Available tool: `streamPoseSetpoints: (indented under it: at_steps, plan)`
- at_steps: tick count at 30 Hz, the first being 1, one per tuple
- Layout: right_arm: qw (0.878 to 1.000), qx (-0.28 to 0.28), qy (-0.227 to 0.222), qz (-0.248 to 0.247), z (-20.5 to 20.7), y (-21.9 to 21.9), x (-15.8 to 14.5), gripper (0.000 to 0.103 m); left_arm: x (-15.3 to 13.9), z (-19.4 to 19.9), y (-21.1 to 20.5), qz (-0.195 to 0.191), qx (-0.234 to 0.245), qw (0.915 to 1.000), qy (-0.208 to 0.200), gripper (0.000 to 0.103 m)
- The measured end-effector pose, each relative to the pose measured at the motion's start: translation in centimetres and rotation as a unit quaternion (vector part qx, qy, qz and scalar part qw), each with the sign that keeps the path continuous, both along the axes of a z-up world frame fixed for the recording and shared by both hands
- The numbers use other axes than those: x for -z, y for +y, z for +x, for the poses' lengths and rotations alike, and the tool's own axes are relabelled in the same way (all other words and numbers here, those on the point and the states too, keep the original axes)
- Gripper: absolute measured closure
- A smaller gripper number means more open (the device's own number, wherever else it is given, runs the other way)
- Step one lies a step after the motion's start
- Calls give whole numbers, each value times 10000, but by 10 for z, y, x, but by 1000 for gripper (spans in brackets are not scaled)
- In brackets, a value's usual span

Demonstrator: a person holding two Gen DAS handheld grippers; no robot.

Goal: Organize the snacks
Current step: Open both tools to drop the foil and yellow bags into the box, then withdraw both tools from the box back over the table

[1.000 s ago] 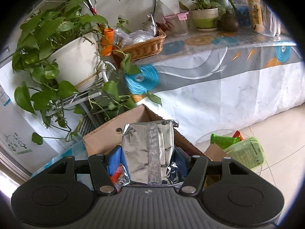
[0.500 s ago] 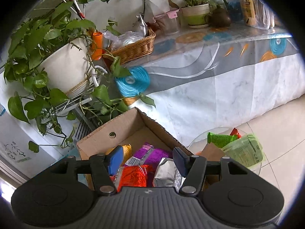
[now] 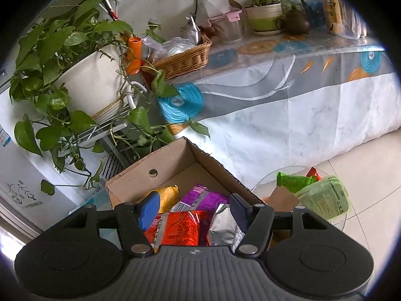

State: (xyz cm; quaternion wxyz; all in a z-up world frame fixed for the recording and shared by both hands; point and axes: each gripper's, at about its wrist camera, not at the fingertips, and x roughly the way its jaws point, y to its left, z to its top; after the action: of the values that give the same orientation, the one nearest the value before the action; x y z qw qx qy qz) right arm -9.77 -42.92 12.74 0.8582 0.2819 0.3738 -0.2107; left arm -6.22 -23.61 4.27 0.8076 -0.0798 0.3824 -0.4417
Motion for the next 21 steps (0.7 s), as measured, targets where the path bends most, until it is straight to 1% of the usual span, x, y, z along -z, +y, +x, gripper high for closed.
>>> streamPoseSetpoints:
  at_steps: [5, 9, 13, 18, 21]
  plan:
    - [9998, -205, -33, -1, 7, 9, -1, 35, 0, 13, 23, 131, -290, 9995, 65, 21]
    - [9990, -450, -65, -51, 17, 21, -2, 34, 1, 24, 43, 353, -515, 9980, -19, 21]
    - [9978, -649, -66, -104, 26, 33, -2, 34, 1, 36, 63, 486, -706, 9963, -15, 21]
    - [9961, -864, -99, -137, 35, 48, -3, 34, -1, 53, 84, 735, -966, 9926, -11, 20]
    - [9945, -1021, -145, -169, 41, 58, -4, 34, -4, 62, 95, 900, -1102, 9898, -31, 18]
